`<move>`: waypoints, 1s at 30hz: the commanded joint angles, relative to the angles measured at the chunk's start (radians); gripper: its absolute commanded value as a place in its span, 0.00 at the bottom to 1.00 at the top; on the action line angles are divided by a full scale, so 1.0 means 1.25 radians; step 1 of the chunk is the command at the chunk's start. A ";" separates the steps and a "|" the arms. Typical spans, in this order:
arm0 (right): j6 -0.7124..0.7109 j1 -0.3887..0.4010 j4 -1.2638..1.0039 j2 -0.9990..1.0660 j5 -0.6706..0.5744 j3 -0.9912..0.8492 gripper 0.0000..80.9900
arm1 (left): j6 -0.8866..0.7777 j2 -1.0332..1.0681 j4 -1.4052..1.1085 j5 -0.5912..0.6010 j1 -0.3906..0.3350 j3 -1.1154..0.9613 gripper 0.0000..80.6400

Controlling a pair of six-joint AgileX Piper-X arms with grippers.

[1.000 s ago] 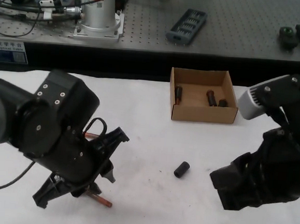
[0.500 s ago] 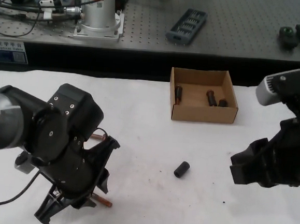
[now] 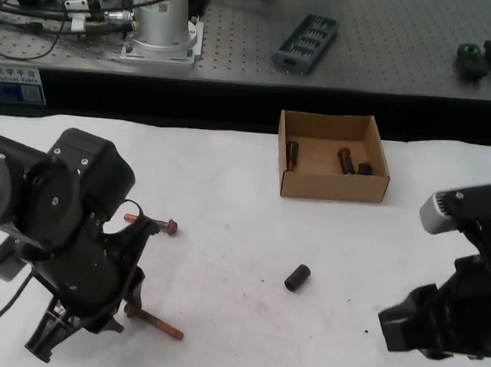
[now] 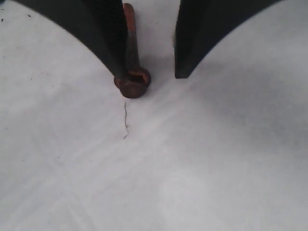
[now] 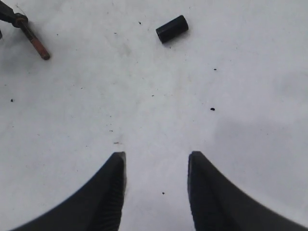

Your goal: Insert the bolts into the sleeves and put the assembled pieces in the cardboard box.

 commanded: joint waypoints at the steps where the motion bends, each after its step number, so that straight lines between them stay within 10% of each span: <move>1: 0.007 -0.004 -0.039 0.000 -0.020 -0.002 0.39 | 0.023 0.012 -0.012 0.022 0.001 -0.008 0.30; 30: 0.022 -0.004 -0.073 0.000 -0.024 -0.002 0.39 | 0.005 0.134 -0.047 0.067 -0.047 -0.105 0.25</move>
